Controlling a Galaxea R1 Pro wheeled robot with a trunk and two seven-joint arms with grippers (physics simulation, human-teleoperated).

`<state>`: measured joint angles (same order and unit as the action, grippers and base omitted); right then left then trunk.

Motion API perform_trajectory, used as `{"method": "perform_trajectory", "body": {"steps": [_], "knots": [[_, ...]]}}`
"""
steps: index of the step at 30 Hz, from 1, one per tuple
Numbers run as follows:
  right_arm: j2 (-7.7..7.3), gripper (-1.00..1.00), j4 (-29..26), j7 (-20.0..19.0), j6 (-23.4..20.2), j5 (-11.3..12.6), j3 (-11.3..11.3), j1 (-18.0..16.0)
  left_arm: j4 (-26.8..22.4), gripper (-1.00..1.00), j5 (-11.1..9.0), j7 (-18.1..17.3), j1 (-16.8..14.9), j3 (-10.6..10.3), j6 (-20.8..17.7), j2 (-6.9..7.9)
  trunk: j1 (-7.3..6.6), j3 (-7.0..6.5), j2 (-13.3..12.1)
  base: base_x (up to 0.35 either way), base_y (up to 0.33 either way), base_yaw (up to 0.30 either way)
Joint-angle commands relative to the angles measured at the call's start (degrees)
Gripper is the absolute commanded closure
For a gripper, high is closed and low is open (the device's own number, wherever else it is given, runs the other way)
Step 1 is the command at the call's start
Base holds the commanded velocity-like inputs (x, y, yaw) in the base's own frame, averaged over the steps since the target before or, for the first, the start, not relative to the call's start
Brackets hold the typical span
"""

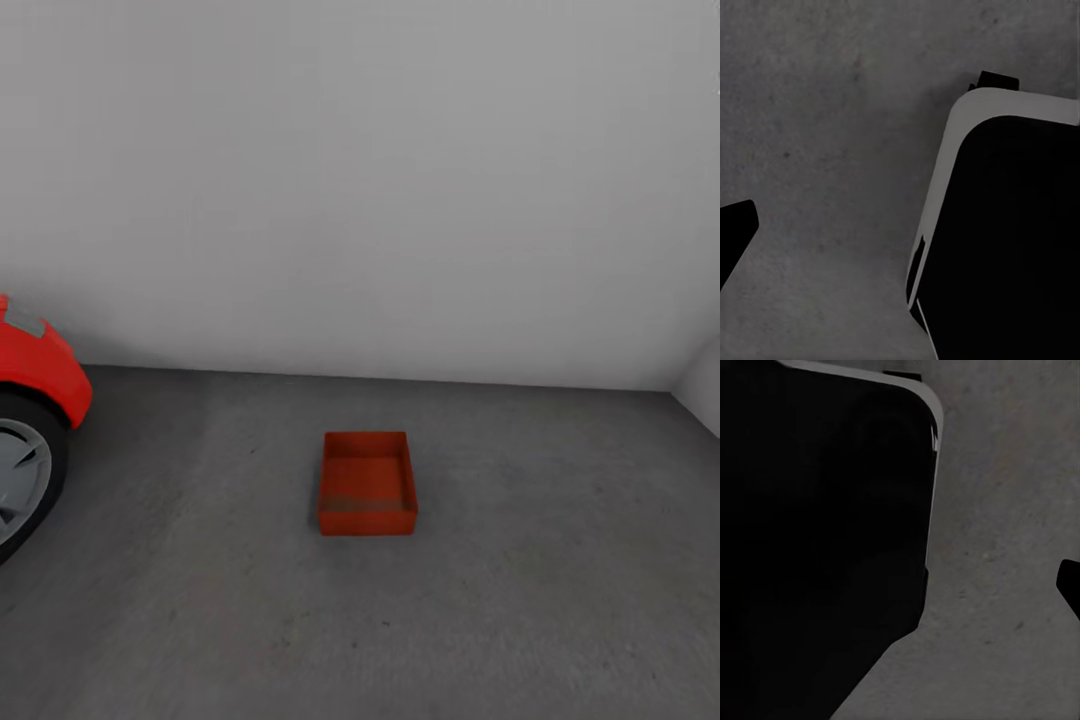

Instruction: Move the two storage containers from the living room to the garage. In the garage, place one container on the floor and stack the other container on top of it (either order is fine).

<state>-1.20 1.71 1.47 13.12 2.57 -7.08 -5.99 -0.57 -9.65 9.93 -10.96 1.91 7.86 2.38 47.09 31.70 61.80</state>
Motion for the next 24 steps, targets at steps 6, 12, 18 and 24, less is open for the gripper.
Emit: {"method": "perform_trajectory", "body": {"steps": [6, 12, 18, 24], "knots": [[0.05, -1.0, 0.2, 0.1, 0.3, 0.3, -0.5, -0.1, 0.0, -1.0, -0.3, 0.0, 0.0, 0.1, 0.2, -0.01, 0.0, -0.51, 0.0, 0.0, 0.0, 0.0], [-0.12, -1.0, 0.2, 0.1, 0.2, 0.4, -0.4, -0.1, 0.0, -1.0, -0.3, 0.0, 0.0, 0.1, 0.2, -0.01, 0.0, -1.07, 0.0, 0.0, 0.0, 0.0], [0.0, -1.0, 0.2, 0.1, 0.3, 0.4, -0.4, -0.1, 0.0, -1.0, -0.3, 0.0, 0.0, 0.0, 0.2, -0.01, 0.0, -1.63, 0.0, 0.0, 0.0, 0.0], [0.03, -1.0, 0.2, 0.1, 0.3, 0.4, -0.4, -0.1, 0.0, -1.0, -0.3, 0.0, 0.0, 0.0, 0.2, -0.01, 0.0, -2.19, 0.0, 0.0, 0.0, 0.0]]}}
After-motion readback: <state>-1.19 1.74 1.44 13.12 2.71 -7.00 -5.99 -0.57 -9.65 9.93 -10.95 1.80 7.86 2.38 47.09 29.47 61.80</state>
